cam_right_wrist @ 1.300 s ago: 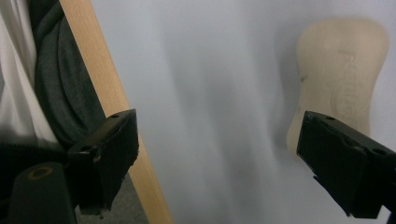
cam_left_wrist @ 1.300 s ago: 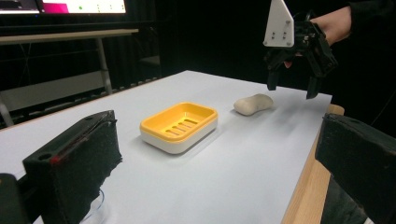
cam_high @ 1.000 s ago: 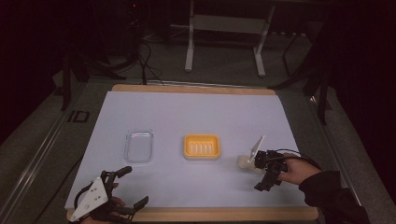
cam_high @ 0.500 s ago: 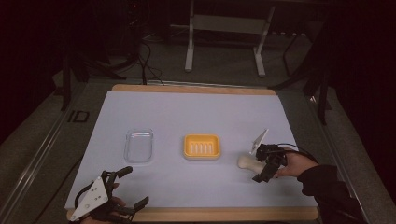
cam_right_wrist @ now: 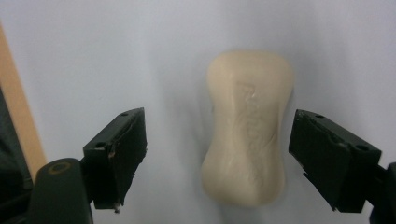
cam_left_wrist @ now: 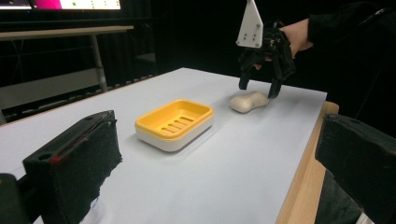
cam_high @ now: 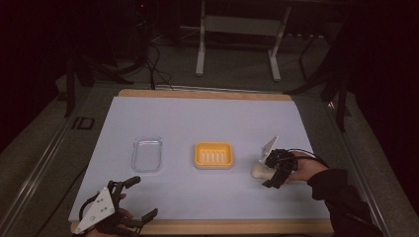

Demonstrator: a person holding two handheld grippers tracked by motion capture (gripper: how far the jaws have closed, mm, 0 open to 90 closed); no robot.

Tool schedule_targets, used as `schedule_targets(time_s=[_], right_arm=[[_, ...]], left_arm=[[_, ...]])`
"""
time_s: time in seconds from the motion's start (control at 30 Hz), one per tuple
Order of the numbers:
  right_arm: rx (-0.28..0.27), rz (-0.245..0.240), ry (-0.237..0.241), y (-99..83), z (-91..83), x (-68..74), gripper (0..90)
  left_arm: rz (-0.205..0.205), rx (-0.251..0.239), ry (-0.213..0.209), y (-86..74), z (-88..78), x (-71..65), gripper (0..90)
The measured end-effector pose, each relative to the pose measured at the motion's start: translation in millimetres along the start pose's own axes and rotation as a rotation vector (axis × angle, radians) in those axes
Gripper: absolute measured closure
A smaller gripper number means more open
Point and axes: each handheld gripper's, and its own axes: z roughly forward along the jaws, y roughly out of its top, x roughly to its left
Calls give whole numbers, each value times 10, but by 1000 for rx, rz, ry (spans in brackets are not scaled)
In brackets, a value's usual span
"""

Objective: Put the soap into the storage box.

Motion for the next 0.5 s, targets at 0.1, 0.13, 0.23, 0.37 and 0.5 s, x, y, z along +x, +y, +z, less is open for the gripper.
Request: schedule_targets(time_s=[0.1, 0.13, 0.23, 0.37, 0.5], right_arm=[[-6, -10, 5, 16, 43, -23, 225], [-8, -13, -2, 17, 69, -44, 229], [-18, -26, -8, 2, 109, -77, 252], [-12, -20, -6, -8, 132, -96, 254], [6, -23, -3, -49, 210, -147, 308]], left_arm=[[0, 1, -1, 0, 1, 1, 1], [0, 1, -1, 0, 2, -2, 1], [2, 1, -2, -1, 2, -3, 1], [2, 4, -1, -2, 2, -3, 1], [1, 5, -2, -3, 4, -3, 1]])
